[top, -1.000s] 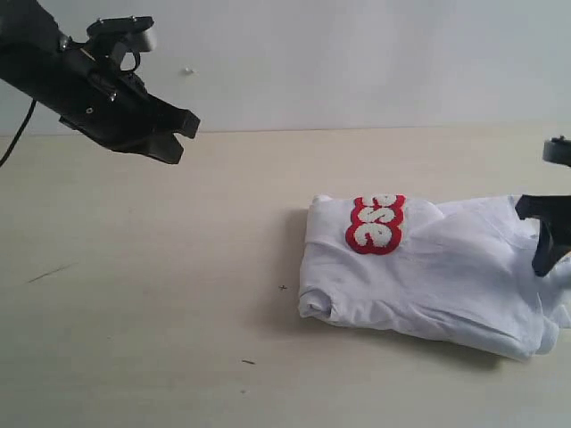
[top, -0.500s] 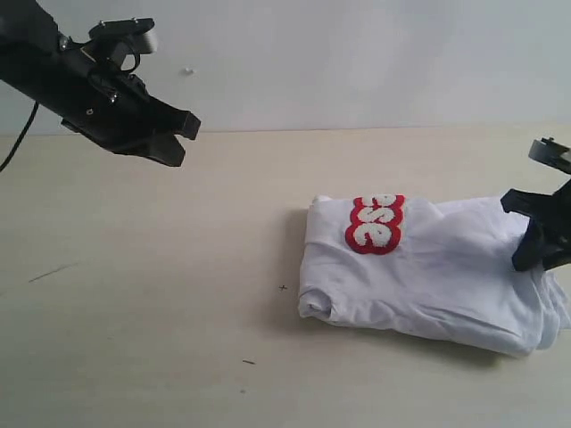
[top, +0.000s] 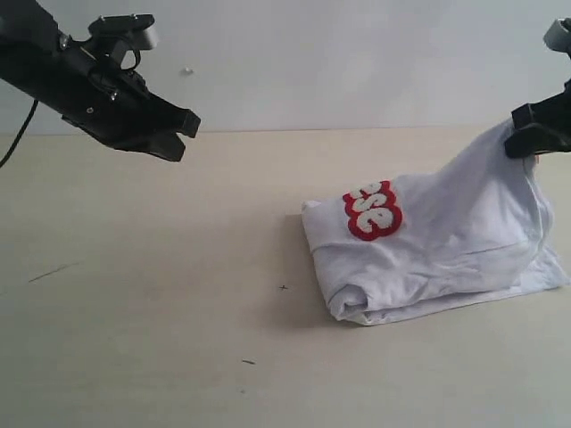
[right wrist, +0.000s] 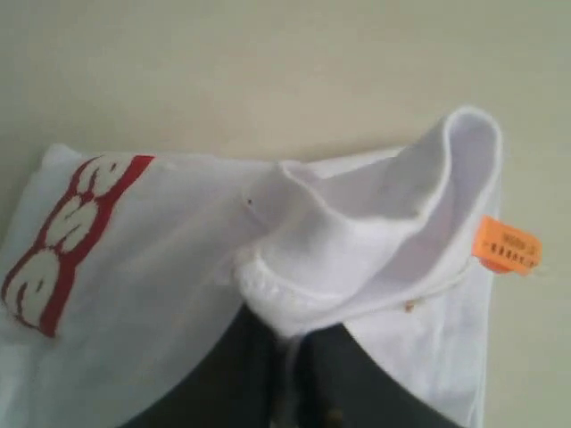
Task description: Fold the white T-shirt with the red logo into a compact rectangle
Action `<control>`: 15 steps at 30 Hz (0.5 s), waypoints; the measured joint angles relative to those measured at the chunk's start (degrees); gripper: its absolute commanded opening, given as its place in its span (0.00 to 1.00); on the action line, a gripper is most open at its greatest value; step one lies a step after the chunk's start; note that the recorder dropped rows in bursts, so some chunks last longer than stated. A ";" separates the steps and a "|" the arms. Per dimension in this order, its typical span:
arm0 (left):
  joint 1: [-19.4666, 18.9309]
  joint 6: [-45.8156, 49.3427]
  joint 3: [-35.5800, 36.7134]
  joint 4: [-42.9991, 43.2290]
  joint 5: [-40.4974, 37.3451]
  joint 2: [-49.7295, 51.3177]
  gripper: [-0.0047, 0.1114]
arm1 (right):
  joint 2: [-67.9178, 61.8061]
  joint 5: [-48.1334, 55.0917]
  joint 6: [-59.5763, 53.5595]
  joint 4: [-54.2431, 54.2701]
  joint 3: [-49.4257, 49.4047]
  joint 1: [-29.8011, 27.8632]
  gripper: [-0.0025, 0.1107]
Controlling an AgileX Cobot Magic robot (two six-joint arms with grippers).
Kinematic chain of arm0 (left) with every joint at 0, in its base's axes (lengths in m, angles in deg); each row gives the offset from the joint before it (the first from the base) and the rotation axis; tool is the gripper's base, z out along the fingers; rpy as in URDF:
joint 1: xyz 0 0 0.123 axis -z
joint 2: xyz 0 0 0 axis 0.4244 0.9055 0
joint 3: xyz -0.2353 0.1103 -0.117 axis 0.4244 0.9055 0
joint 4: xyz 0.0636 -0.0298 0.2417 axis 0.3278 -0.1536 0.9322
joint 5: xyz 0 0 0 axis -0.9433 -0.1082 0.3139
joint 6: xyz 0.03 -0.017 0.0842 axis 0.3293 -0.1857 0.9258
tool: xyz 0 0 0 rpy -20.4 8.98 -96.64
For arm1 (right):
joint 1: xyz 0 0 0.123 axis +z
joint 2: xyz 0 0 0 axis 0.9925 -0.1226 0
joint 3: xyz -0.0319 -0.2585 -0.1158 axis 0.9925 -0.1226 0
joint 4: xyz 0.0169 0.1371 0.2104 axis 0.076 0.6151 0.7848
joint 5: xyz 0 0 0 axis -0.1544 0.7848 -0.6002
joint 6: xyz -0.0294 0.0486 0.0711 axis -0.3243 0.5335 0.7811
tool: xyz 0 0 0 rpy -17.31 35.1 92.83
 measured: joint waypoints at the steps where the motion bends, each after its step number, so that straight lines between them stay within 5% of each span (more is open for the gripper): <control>1: 0.00 0.00 0.00 0.00 0.11 0.00 0.04 | -0.50 -1.57 0.07 -0.44 -0.50 0.00 0.03; 4: 0.00 0.00 0.00 0.00 0.11 0.00 0.04 | -3.84 -5.32 5.49 -6.81 -1.22 0.00 0.12; 10: 0.00 0.00 0.00 0.00 -0.43 0.00 0.04 | -8.65 -6.49 13.30 -13.04 1.06 0.00 0.49; 15: 0.00 0.00 0.00 0.00 -1.48 0.00 0.04 | -8.68 -7.56 14.71 -13.19 3.89 0.00 0.49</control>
